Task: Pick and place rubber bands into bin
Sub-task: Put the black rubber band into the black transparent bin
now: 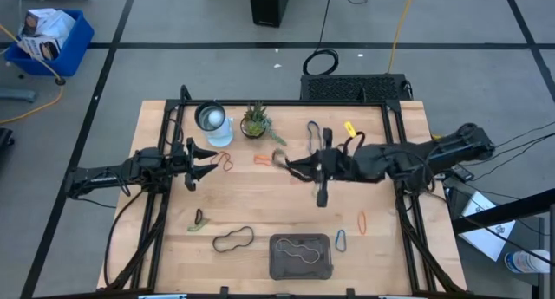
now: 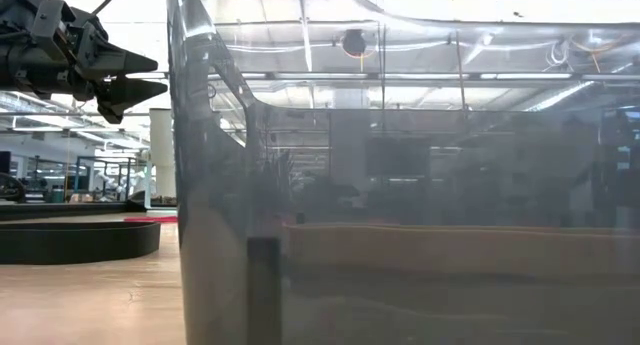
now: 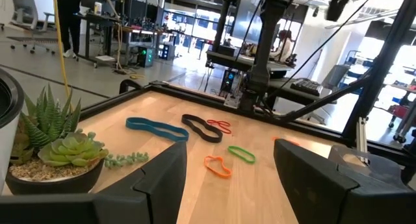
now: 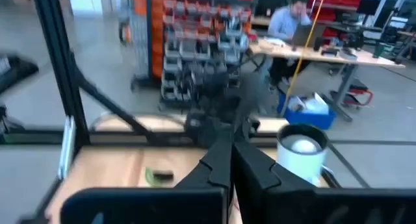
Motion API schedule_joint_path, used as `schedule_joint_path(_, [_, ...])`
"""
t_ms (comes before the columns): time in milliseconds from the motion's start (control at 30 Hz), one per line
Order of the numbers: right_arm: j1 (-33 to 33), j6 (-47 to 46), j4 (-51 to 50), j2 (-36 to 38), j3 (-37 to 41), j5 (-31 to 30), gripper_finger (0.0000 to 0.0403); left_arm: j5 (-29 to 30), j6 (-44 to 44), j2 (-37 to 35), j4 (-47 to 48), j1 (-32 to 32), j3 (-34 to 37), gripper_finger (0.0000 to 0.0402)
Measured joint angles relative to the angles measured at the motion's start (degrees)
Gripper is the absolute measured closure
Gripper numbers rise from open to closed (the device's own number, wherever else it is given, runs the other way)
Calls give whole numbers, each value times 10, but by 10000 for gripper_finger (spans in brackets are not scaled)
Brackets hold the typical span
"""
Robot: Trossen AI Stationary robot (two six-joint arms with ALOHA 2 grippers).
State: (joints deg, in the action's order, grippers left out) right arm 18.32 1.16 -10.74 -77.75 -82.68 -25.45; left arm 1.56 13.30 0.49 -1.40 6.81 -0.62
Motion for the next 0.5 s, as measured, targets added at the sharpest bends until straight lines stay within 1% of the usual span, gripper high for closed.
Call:
schedule_joint_path(100, [29,-3,-60,-23,-45,-16,402,0,0,0,0,0,0,163])
schedule_joint_path(233, [67,-33,-122,-66,-69,-14,403,0,0,0,0,0,0,162])
schedule_joint_path(300, [84,-67,-146,-86,-68,-12,403,0,0,0,0,0,0,162])
schedule_joint_path(433, [106,-180,-187,-128,-68,30,403,0,0,0,0,0,0,163])
schedule_joint_path(500, [119,-223,-203,-152,-68,31,403,0,0,0,-1,0,0,162])
